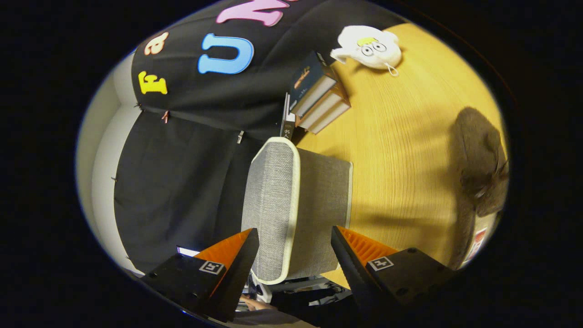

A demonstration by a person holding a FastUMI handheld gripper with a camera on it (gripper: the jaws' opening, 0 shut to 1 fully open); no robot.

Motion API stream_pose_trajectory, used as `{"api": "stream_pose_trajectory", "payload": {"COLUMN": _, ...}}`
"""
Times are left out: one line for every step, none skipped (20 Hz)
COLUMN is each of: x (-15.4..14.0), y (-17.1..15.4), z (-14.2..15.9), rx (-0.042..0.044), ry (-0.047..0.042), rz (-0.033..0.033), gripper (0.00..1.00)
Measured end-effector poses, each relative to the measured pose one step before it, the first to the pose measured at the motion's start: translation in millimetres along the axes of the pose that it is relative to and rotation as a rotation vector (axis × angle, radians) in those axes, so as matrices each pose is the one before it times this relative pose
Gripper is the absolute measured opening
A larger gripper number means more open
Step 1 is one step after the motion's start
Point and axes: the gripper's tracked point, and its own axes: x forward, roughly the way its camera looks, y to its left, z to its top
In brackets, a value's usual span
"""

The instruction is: Open the storage box then place both shoes into the box .Put the left shoe in first, then the right shoe, with the right side of both shoes facing outward in a uniform manner.

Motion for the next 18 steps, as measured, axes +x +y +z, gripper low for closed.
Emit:
{"api": "stream_pose_trajectory", "payload": {"x": 5.83, "y": -2.69, "z": -2.35, "rx": 0.03529, "ry": 0.00451, "rz": 0.01478, "gripper": 0.98}}
{"api": "stream_pose_trajectory", "payload": {"x": 4.18, "y": 2.35, "z": -3.88, "rx": 0.03846, "ry": 0.0031, "rz": 0.02977, "gripper": 0.98}}
{"api": "stream_pose_trajectory", "payload": {"x": 5.04, "y": 3.35, "z": -0.49, "rx": 0.04478, "ry": 0.00094, "rz": 0.0303, "gripper": 0.98}}
{"api": "stream_pose_trajectory", "payload": {"x": 0.77, "y": 2.65, "z": -2.79, "rx": 0.04437, "ry": 0.00288, "rz": 0.031, "gripper": 0.98}}
{"api": "stream_pose_trajectory", "payload": {"x": 3.84, "y": -0.98, "z": -0.6, "rx": 0.03324, "ry": -0.00227, "rz": 0.01465, "gripper": 0.98}}
{"api": "stream_pose_trajectory", "payload": {"x": 2.66, "y": -1.69, "z": 0.4, "rx": 0.02029, "ry": -0.00041, "rz": 0.01149, "gripper": 0.98}}
{"api": "stream_pose_trajectory", "payload": {"x": 1.86, "y": -1.25, "z": -0.1, "rx": 0.01083, "ry": 0.0016, "rz": 0.00046, "gripper": 0.98}}
{"api": "stream_pose_trajectory", "payload": {"x": 4.62, "y": 2.47, "z": -0.44, "rx": 0.01739, "ry": 0.00636, "rz": 0.01628, "gripper": 0.95}}
{"api": "stream_pose_trajectory", "payload": {"x": 3.79, "y": 4.33, "z": -1.72, "rx": 0.0212, "ry": 0.01029, "rz": 0.01688, "gripper": 0.95}}
{"api": "stream_pose_trajectory", "payload": {"x": 3.9, "y": 1.22, "z": -1.28, "rx": 0.01276, "ry": 0.00403, "rz": 0.00273, "gripper": 0.95}}
{"api": "stream_pose_trajectory", "payload": {"x": 3.17, "y": -1.61, "z": 0.15, "rx": 0.00595, "ry": -0.00009, "rz": -0.0011, "gripper": 0.95}}
{"api": "stream_pose_trajectory", "payload": {"x": 0.29, "y": 5.06, "z": 1.91, "rx": 0.01642, "ry": -0.00658, "rz": 0.0234, "gripper": 0.94}}
{"api": "stream_pose_trajectory", "payload": {"x": 1.37, "y": 2.86, "z": 0.94, "rx": 0.01367, "ry": -0.01013, "rz": 0.01572, "gripper": 0.76}}
{"api": "stream_pose_trajectory", "payload": {"x": -1.93, "y": 3.19, "z": 0.13, "rx": 0.00017, "ry": -0.00049, "rz": 0.01562, "gripper": 0.58}}
{"api": "stream_pose_trajectory", "payload": {"x": -2.3, "y": -4.04, "z": 2.79, "rx": -0.02363, "ry": -0.00922, "rz": -0.00551, "gripper": 0.52}}
{"api": "stream_pose_trajectory", "payload": {"x": -2.82, "y": 0.84, "z": 0.6, "rx": -0.01224, "ry": -0.00883, "rz": 0.00735, "gripper": 0.37}}
{"api": "stream_pose_trajectory", "payload": {"x": -1.56, "y": 2.0, "z": 3.06, "rx": -0.01434, "ry": -0.01141, "rz": 0.00835, "gripper": 0.22}}
{"api": "stream_pose_trajectory", "payload": {"x": -1.93, "y": 3.14, "z": -1.69, "rx": -0.01092, "ry": -0.00424, "rz": 0.00778, "gripper": 0.11}}
